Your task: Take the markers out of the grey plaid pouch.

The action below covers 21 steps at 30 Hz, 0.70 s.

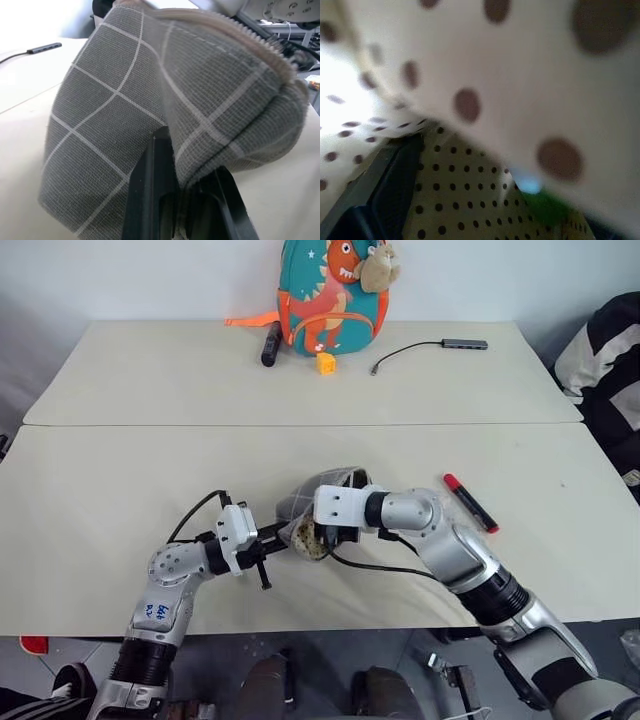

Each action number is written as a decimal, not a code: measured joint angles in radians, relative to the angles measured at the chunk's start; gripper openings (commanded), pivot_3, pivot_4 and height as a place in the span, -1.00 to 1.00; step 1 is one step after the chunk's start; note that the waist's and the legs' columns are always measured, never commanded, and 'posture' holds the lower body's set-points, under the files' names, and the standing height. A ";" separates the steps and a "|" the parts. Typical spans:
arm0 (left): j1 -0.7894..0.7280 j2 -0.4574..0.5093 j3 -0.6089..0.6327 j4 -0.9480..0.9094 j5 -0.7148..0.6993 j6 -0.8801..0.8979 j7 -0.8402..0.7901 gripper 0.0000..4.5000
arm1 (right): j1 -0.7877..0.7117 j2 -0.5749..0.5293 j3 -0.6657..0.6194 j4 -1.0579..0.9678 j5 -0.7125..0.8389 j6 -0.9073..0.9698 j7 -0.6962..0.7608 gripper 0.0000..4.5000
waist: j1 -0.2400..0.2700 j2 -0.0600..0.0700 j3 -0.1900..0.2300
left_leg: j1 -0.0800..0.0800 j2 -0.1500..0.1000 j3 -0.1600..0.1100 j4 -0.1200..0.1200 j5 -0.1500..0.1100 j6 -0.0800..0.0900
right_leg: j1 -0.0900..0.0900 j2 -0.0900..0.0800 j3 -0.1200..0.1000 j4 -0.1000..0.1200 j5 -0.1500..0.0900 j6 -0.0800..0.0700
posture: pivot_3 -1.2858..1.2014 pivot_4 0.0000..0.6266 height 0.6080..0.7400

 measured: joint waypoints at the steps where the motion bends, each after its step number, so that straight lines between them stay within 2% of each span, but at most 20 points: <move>1: 0.001 -0.002 0.000 -0.002 0.000 0.004 0.002 -1.00 | 0.001 0.012 -0.001 0.009 -0.001 0.002 -0.013 0.98 | 0.000 0.000 0.000 | 0.000 0.000 0.000 0.000 0.000 0.000 | 0.000 0.000 0.000 0.000 0.000 0.000 | 0.03 -0.52 1.00; 3: 0.004 -0.005 -0.004 -0.002 0.000 0.008 0.007 -1.00 | 0.001 0.024 -0.002 0.021 -0.001 0.003 -0.025 0.98 | 0.000 0.000 0.000 | 0.000 0.000 0.000 0.000 0.000 0.000 | 0.000 0.000 0.000 0.000 0.000 0.000 | 0.03 -0.52 1.00; 6: 0.005 -0.008 -0.006 -0.009 0.000 0.009 0.009 -1.00 | 0.010 0.042 -0.018 0.025 0.012 0.005 -0.029 0.70 | 0.000 0.000 0.000 | 0.000 0.000 0.000 0.000 0.000 0.000 | 0.000 0.000 0.000 0.000 0.000 0.000 | 0.03 -0.52 1.00; 14: 0.004 -0.009 -0.008 -0.043 -0.004 0.009 0.009 -1.00 | 0.019 0.067 -0.047 0.029 0.024 -0.007 -0.065 -0.52 | 0.000 0.000 0.000 | 0.000 0.000 0.000 0.000 0.000 0.000 | 0.000 0.000 0.001 0.000 0.000 0.000 | 0.03 -0.52 1.00; 15: 0.004 -0.009 -0.006 -0.043 -0.005 0.008 0.010 -1.00 | 0.018 0.063 -0.051 0.026 0.022 -0.019 -0.068 -0.62 | 0.000 0.000 0.000 | 0.000 0.000 0.000 0.000 0.000 0.000 | 0.000 0.000 0.001 0.000 0.000 0.000 | 0.03 -0.52 1.00; 17: -0.004 -0.008 0.005 -0.048 -0.007 0.006 0.010 -1.00 | 0.013 0.047 -0.054 0.015 0.022 -0.036 -0.062 -0.72 | 0.001 0.000 0.000 | 0.001 0.000 0.000 0.000 0.000 0.000 | 0.001 0.000 0.001 0.000 0.000 0.000 | 0.03 -0.52 1.00; 21: -0.001 -0.006 0.000 -0.050 -0.007 0.004 0.004 -1.00 | 0.034 0.002 -0.058 -0.034 0.031 -0.045 -0.026 -0.75 | 0.004 0.000 0.000 | 0.001 0.000 0.000 0.000 0.000 0.000 | 0.001 0.000 0.001 0.000 0.000 0.000 | 0.03 -0.52 1.00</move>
